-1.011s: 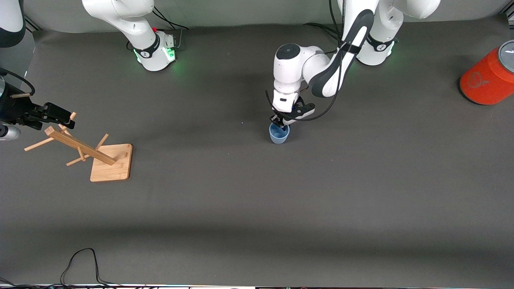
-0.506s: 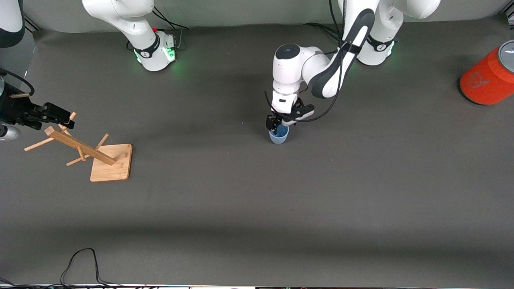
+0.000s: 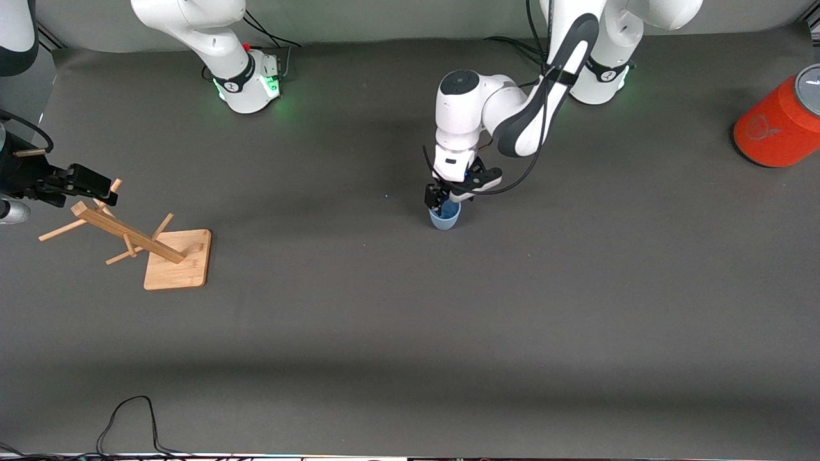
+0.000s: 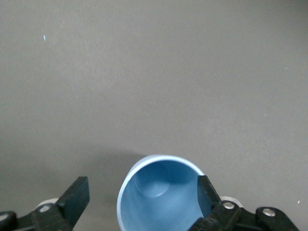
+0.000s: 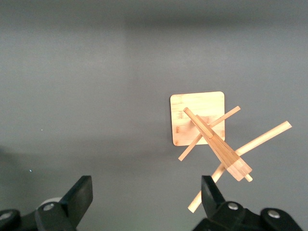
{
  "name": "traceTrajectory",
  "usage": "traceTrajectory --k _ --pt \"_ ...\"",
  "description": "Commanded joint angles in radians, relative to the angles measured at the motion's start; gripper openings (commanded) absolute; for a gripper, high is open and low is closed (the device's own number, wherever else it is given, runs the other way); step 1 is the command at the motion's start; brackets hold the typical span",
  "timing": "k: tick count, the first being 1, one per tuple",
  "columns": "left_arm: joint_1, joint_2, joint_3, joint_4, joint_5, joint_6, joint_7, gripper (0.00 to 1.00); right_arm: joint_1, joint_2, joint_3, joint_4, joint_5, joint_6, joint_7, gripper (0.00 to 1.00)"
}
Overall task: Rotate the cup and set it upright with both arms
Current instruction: 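Open the left gripper and lift it away from the upright cup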
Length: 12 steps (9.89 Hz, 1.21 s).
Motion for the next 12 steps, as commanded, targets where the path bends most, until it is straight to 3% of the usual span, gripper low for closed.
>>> traceTrajectory --k 1,4,6,10,12 --pt "0.035 -0.08 -0.005 0.019 -0.042 -0.134 0.251 1.0 0.001 0.003 -0.005 0.006 -0.012 -0.003 -0.019 1.0" --pt "0.113 -0.194 -0.001 0.078 -0.28 -0.322 0.612 1.0 -0.001 0.003 -0.005 0.006 -0.01 -0.003 -0.021 1.0" --pt "0.238 -0.254 0.001 0.219 -0.441 -0.555 0.896 1.0 -0.002 0.003 -0.005 0.006 -0.012 -0.001 -0.021 1.0" --pt "0.541 -0.306 0.001 0.485 -0.465 -0.89 1.221 1.0 -0.001 0.003 -0.005 0.004 -0.01 -0.001 -0.021 1.0" --pt "0.662 -0.335 0.002 0.514 -0.452 -0.982 1.466 1.0 -0.001 0.003 -0.005 0.004 -0.012 -0.001 -0.021 1.0"
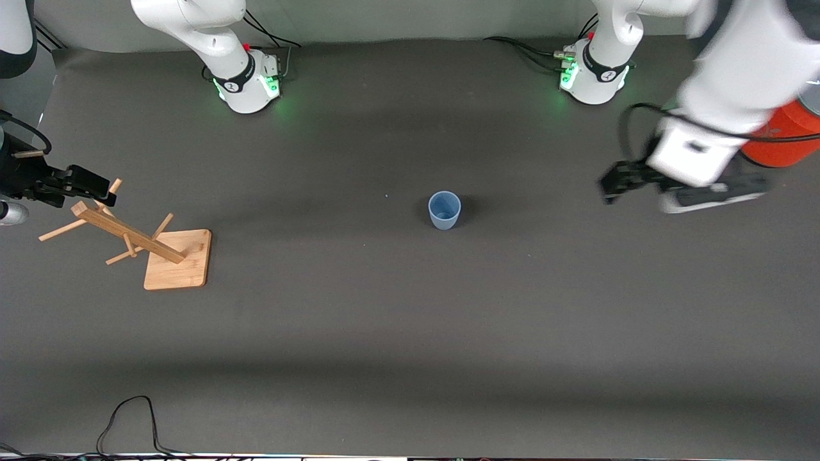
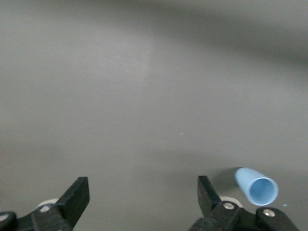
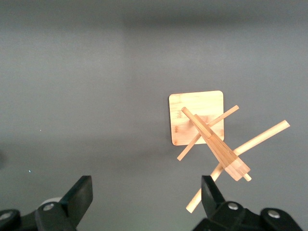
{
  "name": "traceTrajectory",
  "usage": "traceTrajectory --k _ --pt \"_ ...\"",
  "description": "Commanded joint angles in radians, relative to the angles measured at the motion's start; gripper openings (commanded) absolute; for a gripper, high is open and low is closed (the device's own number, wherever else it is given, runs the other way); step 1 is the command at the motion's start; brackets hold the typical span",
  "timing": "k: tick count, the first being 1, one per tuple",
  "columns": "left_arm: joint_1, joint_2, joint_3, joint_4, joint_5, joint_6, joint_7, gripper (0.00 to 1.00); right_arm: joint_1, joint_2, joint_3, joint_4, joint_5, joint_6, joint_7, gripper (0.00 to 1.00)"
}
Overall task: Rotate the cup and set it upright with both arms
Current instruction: 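Open the left gripper and lift it away from the upright cup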
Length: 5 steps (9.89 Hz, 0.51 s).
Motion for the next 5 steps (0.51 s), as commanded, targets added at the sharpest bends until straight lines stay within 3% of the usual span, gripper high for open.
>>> traceTrajectory --k 1,5 --pt "0.122 -0.031 -0.014 0.026 -0.004 -0.131 0.259 1.0 0.002 0.001 -0.001 0.005 -0.012 -0.001 -0.021 1.0" --pt "0.168 -0.099 -0.007 -0.003 -0.025 -0.116 0.274 1.0 0.002 -0.001 -0.001 0.004 -0.012 -0.001 -0.021 1.0"
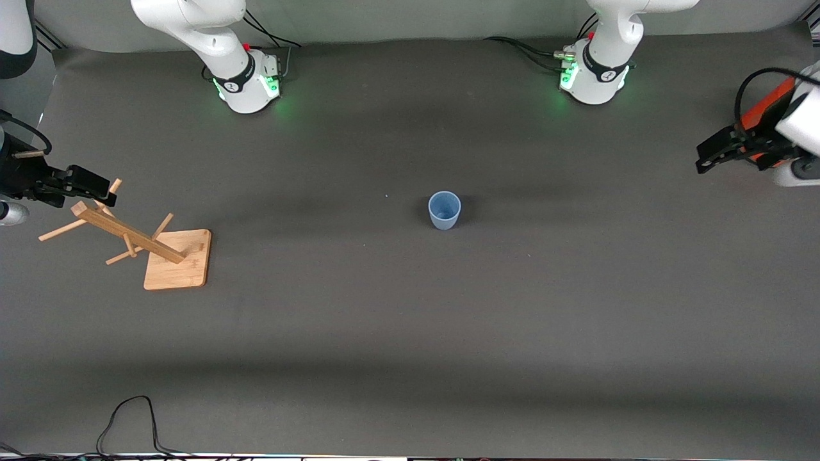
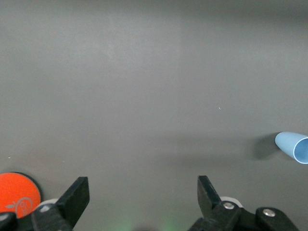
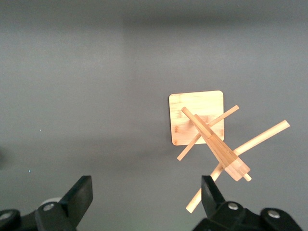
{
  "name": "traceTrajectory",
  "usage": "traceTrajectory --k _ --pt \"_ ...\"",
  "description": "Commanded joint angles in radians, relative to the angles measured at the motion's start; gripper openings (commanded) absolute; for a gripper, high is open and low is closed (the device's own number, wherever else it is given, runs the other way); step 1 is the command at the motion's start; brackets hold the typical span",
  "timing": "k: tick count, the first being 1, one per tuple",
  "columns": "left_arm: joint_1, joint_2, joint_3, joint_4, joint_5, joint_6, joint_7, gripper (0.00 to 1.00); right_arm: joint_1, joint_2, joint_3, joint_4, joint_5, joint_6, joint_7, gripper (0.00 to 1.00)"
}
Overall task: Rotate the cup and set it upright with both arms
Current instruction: 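Open the left gripper and lift it away from the upright cup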
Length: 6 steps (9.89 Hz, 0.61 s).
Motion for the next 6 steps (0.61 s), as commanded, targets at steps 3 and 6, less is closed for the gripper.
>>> traceTrajectory --k 3,6 --pt "0.001 0.032 -0.009 -0.017 0.0 0.058 0.043 1.0 0.001 0.001 -0.001 0.004 -0.012 -0.001 -0.021 1.0" --pt "0.004 0.038 -0.009 -0.014 0.0 0.057 0.049 1.0 0.001 0.001 -0.001 0.004 -0.012 -0.001 -0.021 1.0"
